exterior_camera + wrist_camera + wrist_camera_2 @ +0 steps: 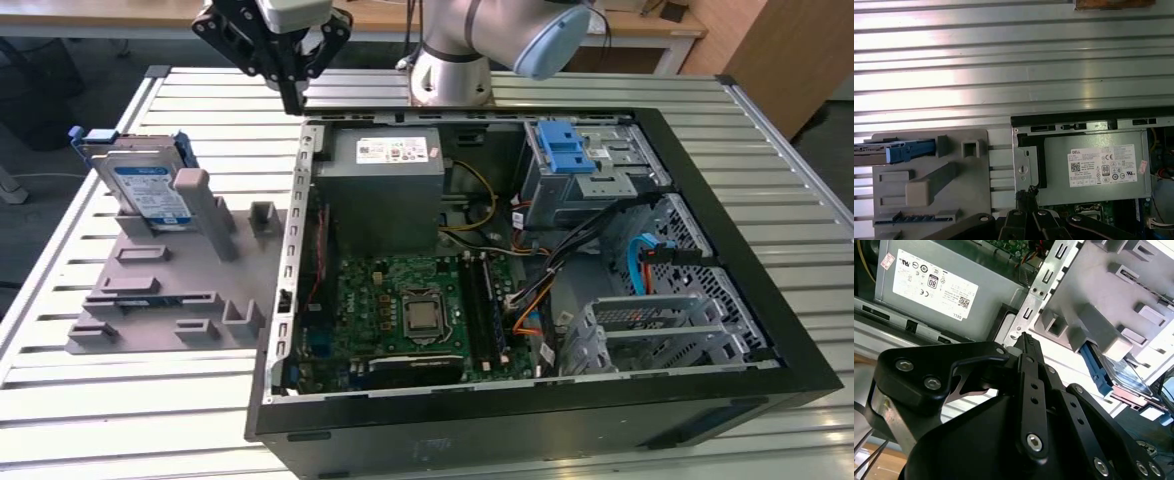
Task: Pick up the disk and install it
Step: 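Reach for the disk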
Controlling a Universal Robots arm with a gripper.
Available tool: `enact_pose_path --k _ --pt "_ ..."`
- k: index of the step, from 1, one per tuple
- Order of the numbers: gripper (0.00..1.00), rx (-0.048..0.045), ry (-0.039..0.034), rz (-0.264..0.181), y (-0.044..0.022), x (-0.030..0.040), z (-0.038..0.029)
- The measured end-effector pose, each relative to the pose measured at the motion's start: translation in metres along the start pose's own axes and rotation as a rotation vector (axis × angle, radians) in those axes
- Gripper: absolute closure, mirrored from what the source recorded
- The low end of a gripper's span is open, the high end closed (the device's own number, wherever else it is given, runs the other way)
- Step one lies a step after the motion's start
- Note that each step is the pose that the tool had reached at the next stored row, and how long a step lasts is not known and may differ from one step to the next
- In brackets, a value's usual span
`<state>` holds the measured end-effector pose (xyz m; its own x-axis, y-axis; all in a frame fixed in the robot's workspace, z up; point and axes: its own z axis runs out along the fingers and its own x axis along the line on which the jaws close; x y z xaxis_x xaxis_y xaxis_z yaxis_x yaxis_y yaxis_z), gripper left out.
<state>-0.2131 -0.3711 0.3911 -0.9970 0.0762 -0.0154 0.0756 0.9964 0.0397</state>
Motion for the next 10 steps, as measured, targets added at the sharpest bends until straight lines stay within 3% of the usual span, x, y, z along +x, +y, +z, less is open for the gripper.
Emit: enact_pose_path --k 10 --pt "0.89 0.0001 0.0012 0.000 0.0013 0.0041 0.0001"
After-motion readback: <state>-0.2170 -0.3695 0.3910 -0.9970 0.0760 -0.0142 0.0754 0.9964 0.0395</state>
